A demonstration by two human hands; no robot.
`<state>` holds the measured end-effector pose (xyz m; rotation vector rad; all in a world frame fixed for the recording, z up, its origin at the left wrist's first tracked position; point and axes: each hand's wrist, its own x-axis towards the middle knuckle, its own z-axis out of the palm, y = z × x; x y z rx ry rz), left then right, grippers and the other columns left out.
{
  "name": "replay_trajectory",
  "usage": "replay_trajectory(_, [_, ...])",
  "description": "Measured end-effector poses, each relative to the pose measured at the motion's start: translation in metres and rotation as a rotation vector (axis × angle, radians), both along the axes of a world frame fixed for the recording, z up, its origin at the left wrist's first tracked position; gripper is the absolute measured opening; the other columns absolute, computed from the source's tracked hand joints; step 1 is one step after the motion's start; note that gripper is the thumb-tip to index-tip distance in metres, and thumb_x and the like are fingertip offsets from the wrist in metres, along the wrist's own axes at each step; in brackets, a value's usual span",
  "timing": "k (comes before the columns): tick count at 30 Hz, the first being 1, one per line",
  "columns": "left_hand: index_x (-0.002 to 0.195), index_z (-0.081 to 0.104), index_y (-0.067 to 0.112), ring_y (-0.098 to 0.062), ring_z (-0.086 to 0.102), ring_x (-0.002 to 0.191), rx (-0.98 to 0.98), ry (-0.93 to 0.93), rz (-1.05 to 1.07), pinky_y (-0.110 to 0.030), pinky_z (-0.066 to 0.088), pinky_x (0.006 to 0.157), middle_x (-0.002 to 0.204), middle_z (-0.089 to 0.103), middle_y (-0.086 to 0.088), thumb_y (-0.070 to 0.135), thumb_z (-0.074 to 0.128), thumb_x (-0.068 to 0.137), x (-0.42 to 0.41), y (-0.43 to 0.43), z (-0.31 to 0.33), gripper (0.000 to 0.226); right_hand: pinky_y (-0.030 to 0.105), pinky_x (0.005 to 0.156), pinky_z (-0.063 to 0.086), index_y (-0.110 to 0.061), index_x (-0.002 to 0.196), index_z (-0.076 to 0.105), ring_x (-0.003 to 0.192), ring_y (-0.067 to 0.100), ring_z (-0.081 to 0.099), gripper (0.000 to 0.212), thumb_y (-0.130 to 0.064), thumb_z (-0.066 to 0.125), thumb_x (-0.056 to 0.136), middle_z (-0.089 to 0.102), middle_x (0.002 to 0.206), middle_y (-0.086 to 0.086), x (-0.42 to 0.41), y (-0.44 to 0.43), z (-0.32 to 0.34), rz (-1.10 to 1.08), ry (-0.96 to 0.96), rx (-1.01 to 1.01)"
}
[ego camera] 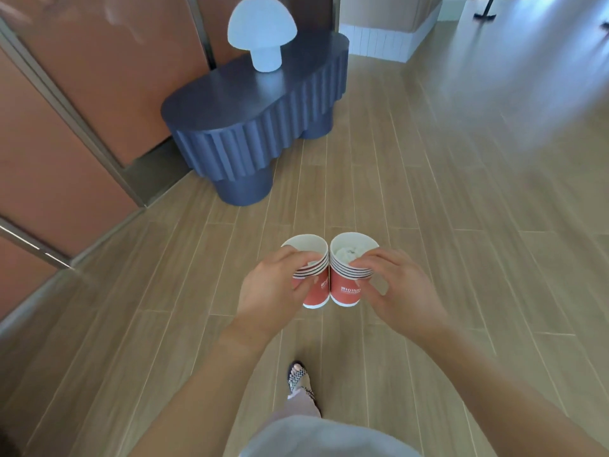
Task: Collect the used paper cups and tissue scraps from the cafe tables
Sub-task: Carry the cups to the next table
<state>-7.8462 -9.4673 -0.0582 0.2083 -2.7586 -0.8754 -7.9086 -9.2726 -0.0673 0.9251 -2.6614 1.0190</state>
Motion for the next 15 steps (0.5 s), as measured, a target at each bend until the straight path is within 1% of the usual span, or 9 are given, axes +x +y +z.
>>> replay_trajectory(3, [0.105,0.065,0.034,-0.011,0.058,0.098,-0.034,-0.001,0.008,-0.030,0.049,0.077,0.103,0.063,0.014,0.022,0.068,0.076,-0.052,-0.052,0.009,0.032,0.027,0.078,0.045,-0.017,0.098,0.067,0.094,0.019,0.059,0.028,-0.003,0.069,0.075,0.065,0.100,-0.003,-0.053,-0.051,0.008,0.002,-0.004,-0.026])
replay_trajectory(5, [0.104,0.065,0.034,-0.012,0.058,0.097,-0.040,-0.001,0.024,-0.030,0.048,0.076,0.102,0.063,0.014,0.022,0.068,0.076,-0.084,-0.086,0.014,0.031,0.030,0.078,0.048,-0.016,0.098,0.068,0.094,0.021,0.060,0.027,-0.002,0.069,0.075,0.065,0.099,-0.002,-0.089,-0.085,0.012,0.028,-0.010,-0.049])
replay_trajectory(7, [0.103,0.066,0.033,-0.012,0.058,0.095,-0.051,0.008,0.048,-0.026,0.045,0.074,0.101,0.064,0.014,0.022,0.069,0.075,-0.113,-0.112,0.016,0.030,0.032,0.080,0.048,-0.016,0.098,0.068,0.095,0.022,0.059,0.027,-0.002,0.068,0.075,0.065,0.100,0.000,-0.121,-0.115,0.013,0.045,-0.019,-0.048])
replay_trajectory(10, [0.102,0.067,0.034,-0.011,0.057,0.093,-0.062,0.006,0.079,-0.022,0.039,0.072,0.098,0.064,0.014,0.022,0.070,0.074,-0.149,-0.144,0.016,0.030,0.029,0.082,0.046,-0.017,0.098,0.067,0.095,0.020,0.058,0.028,-0.002,0.068,0.075,0.065,0.102,-0.001,-0.162,-0.150,0.011,0.044,-0.045,-0.033])
replay_trajectory(15, [0.104,0.066,0.034,-0.011,0.058,0.093,-0.050,-0.004,0.086,-0.024,0.045,0.074,0.099,0.064,0.014,0.024,0.071,0.075,-0.227,-0.194,0.008,0.031,0.022,0.079,0.039,-0.017,0.098,0.068,0.093,0.018,0.058,0.031,-0.001,0.071,0.072,0.066,0.100,-0.002,-0.244,-0.200,0.003,0.047,-0.042,-0.017])
